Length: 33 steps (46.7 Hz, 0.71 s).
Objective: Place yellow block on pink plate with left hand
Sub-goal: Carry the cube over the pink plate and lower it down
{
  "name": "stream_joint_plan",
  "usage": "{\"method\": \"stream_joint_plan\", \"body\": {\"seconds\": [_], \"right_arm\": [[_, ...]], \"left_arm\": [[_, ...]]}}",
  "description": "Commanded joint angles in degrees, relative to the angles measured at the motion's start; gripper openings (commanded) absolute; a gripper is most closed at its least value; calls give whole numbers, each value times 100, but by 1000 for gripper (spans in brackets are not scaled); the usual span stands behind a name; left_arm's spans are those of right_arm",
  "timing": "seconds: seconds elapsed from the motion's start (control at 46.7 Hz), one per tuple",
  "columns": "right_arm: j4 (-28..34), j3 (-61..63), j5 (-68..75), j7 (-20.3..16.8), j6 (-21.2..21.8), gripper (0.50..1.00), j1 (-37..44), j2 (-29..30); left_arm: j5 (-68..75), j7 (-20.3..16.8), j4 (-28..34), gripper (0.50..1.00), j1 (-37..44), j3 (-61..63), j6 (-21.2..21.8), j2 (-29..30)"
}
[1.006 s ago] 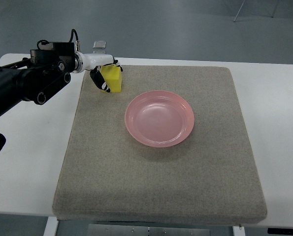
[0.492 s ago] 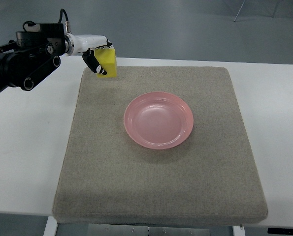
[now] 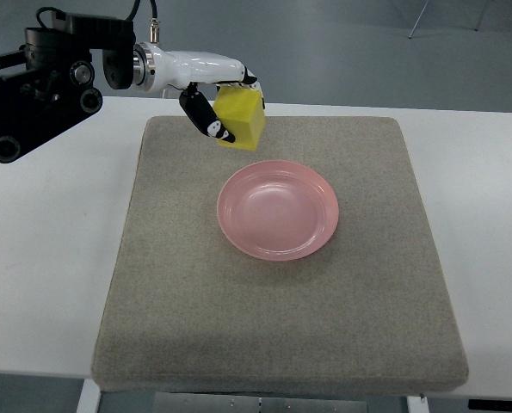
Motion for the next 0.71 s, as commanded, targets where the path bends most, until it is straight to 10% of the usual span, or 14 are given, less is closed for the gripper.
{"method": "stream_joint_plan", "body": {"seconds": [0.0,0.685], "right_arm": [[1,0,0,-1,0,924,-5,0],[1,0,0,-1,0,924,3,0]], "left_arm": [[10,26,-589,500,74,50,-10,124],[1477,211,157,500,1217,94,824,-1062]]}}
